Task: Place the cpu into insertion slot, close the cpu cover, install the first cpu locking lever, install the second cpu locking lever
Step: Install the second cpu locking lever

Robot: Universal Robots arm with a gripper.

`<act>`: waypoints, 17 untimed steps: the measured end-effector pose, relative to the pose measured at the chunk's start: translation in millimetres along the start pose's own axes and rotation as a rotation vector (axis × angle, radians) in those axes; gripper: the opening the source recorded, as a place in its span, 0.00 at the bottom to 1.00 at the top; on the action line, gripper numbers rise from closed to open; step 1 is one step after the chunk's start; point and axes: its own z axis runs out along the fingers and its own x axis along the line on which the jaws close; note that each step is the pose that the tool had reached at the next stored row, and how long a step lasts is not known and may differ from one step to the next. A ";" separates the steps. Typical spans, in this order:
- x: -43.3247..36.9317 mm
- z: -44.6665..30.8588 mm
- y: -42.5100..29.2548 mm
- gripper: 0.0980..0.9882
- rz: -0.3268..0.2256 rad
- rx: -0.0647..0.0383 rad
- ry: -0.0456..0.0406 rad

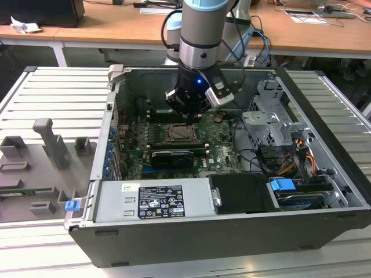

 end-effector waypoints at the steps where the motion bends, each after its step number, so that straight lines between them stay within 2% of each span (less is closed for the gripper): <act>1: 0.0 -1.7 0.1 0.01 0.000 0.000 0.0001; 3: 0.0 -6.6 0.3 0.01 0.000 0.000 0.0000; 10: 0.3 -7.3 -7.0 0.01 0.000 0.000 -0.0001; 17: 0.4 -7.5 -9.5 0.01 0.000 0.000 -0.0001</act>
